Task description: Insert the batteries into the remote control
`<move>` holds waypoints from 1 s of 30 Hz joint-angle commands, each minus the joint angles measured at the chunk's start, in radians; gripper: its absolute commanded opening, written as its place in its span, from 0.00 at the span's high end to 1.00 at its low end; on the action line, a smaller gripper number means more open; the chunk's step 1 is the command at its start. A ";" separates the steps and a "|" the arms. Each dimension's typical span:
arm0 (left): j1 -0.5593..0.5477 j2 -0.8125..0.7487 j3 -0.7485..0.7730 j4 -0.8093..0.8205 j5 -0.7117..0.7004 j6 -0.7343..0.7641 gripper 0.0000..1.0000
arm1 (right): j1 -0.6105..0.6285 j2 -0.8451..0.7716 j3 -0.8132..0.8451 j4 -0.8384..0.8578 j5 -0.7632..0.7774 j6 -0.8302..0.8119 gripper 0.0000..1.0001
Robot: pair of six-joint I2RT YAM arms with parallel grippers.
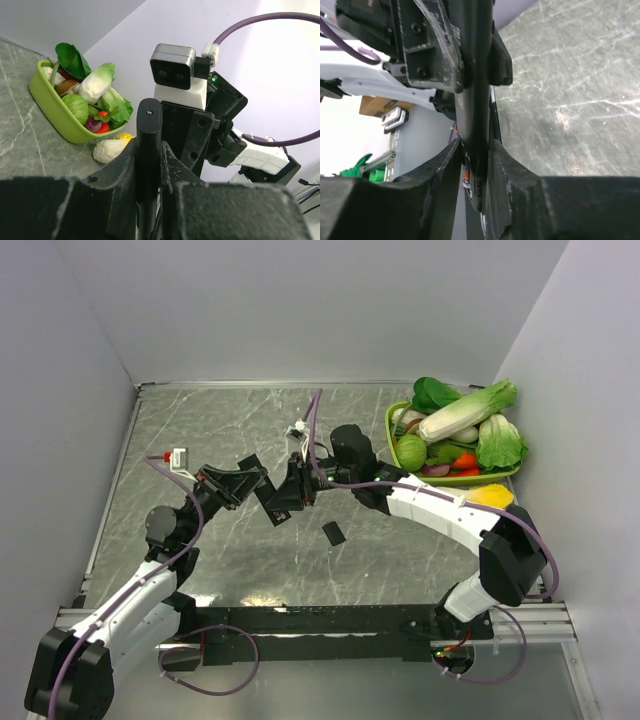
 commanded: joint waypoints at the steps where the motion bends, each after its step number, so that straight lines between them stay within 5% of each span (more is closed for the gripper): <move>1: -0.001 -0.032 0.030 0.172 -0.043 -0.081 0.99 | -0.013 0.007 -0.060 -0.086 0.007 -0.090 0.61; 17: -0.001 -0.051 0.040 0.145 -0.059 -0.079 0.99 | -0.014 -0.047 -0.155 -0.024 -0.062 -0.135 0.55; 26: -0.001 -0.063 0.032 0.131 -0.054 -0.074 0.99 | -0.014 -0.050 -0.163 -0.018 -0.053 -0.133 0.64; 30: -0.002 -0.069 0.026 0.105 -0.051 -0.048 0.99 | -0.014 -0.065 -0.163 0.000 -0.062 -0.121 0.51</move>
